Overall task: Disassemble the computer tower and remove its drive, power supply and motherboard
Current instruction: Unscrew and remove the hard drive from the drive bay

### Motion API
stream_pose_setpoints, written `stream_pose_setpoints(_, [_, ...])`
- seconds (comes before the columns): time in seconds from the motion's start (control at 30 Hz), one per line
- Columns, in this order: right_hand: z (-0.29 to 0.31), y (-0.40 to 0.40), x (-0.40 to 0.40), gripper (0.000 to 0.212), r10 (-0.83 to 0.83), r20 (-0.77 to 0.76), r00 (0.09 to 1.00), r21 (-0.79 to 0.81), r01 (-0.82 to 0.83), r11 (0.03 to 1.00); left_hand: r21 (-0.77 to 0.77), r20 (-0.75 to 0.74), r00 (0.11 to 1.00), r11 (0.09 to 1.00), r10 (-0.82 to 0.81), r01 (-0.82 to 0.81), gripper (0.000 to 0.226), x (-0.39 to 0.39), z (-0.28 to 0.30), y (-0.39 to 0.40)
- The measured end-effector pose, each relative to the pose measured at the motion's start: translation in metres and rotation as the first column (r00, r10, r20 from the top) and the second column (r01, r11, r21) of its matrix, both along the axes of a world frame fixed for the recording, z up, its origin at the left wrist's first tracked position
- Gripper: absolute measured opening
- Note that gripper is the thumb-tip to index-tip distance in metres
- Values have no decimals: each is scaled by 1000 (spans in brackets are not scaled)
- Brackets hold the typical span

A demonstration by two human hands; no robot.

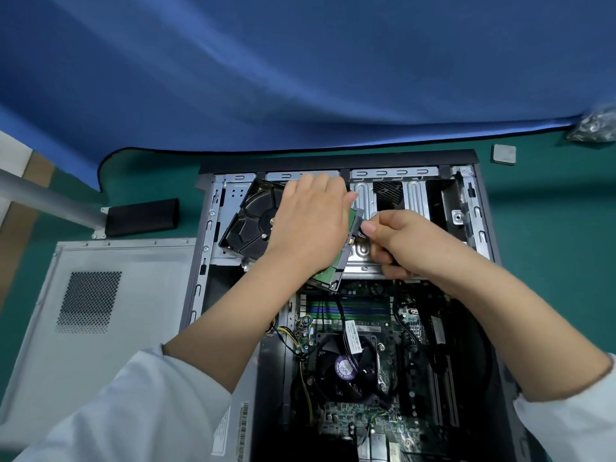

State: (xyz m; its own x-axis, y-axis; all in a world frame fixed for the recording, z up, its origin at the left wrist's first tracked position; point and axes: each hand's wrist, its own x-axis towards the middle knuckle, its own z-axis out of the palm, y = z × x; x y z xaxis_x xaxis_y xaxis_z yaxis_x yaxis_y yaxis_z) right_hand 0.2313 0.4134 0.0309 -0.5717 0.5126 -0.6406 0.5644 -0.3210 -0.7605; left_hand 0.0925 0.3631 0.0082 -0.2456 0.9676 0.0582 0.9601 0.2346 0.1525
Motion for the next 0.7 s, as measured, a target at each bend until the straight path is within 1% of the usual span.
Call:
stream_pose_setpoints(0.1, [1,1,-1,25,11,4,1000,-2,-11,1000,4,4,1000,1000,2,-2,20,0,-1,0])
stream_pose_setpoints(0.13, [1,1,-3,26,22,30,999,42,-23,999,6,-9,1000,1000,3,-3,20,0,-1,1])
stream_pose_setpoints(0.2, [-1,0,-8,26,61,123,990,186,-83,979,6,-25,1000,1000,0,0,20,0,-2,0])
stream_pose_setpoints(0.23, [-2,0,-9,26,70,148,987,224,-102,969,7,-25,1000,1000,-2,2,21,1,-2,0])
stream_pose_setpoints(0.3, [-4,-1,-7,26,56,121,991,190,-78,979,17,-29,1000,1000,-5,5,24,1,-3,0])
stream_pose_setpoints(0.43, [-1,0,-2,29,2,24,1000,45,-3,999,27,-26,1000,1000,-10,10,26,0,-3,0])
stream_pose_setpoints(0.53, [1,6,-2,26,62,25,998,-18,-61,998,20,-29,1000,1000,-5,6,27,0,-2,0])
stream_pose_setpoints(0.63, [3,13,0,24,95,15,995,-86,-94,992,15,-19,1000,1000,-8,8,22,1,-1,0])
stream_pose_setpoints(0.67, [3,14,0,24,84,14,996,-86,-83,993,12,-14,1000,1000,-10,10,22,1,-1,0])
stream_pose_setpoints(0.7, [2,11,-1,24,77,25,997,-47,-75,996,12,-9,1000,1000,-9,9,21,1,-1,0])
